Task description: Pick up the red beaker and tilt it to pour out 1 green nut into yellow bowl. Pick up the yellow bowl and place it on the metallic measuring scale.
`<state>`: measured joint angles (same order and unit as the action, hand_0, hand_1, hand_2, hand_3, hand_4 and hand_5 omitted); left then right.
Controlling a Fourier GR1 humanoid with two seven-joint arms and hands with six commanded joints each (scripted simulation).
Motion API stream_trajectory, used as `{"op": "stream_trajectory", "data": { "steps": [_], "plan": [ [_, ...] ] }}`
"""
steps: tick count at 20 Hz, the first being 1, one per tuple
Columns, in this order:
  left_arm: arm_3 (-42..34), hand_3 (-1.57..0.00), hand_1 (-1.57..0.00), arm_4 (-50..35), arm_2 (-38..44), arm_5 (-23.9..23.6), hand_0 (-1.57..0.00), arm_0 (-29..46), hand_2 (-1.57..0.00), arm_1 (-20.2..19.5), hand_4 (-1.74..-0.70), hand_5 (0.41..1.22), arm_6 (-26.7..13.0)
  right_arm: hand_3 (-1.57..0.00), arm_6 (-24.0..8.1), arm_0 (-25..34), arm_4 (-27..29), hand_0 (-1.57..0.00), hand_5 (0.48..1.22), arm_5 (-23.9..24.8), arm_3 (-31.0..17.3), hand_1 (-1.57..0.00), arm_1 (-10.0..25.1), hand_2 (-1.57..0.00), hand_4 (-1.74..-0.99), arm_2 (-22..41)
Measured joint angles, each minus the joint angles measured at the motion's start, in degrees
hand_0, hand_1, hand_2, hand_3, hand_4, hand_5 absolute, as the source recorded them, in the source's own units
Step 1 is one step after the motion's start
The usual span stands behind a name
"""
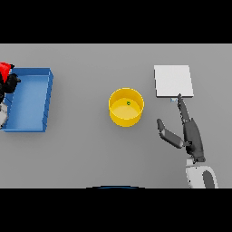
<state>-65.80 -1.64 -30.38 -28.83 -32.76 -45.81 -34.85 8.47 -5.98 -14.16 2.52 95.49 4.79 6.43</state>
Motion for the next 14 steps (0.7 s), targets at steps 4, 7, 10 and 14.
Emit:
{"op": "stream_trajectory", "data": {
  "steps": [4, 7, 10, 14],
  "plan": [
    [0.4, -1.36, -1.45, -2.6, -4.0, 1.8, -1.56, 0.0, -1.43, -2.0, -1.37, 0.830, -0.1, 0.00, 0.5, -0.8, -0.3, 0.00, 0.663, 0.3, -0.1, 0.00, -0.2, 0.00, -1.192, 0.2],
    [-3.1, -0.72, -0.76, -6.0, -5.0, 8.2, -0.93, 0.5, -0.77, -4.0, -1.03, 0.758, -0.1, 0.00, 0.4, -0.6, -0.1, 0.00, 0.665, 0.3, -0.3, 0.00, -0.2, 0.00, -1.185, 0.0],
    [-4.7, -0.37, -0.39, -9.4, -6.5, 13.0, -0.48, 0.4, -0.39, -6.4, -0.88, 0.710, -0.1, 0.00, 0.4, -0.1, -0.3, 0.00, 0.667, 0.3, -0.4, 0.00, -0.1, 0.00, -1.184, 0.1],
    [-6.1, -0.15, -0.16, -11.7, -6.1, 14.7, -0.19, 0.8, -0.16, -7.2, -0.80, 0.679, 0.5, 0.00, -0.5, -1.0, -0.2, 0.00, 0.668, -0.3, 1.1, 0.00, 0.3, 0.00, -1.188, 0.4]
  ]
}}
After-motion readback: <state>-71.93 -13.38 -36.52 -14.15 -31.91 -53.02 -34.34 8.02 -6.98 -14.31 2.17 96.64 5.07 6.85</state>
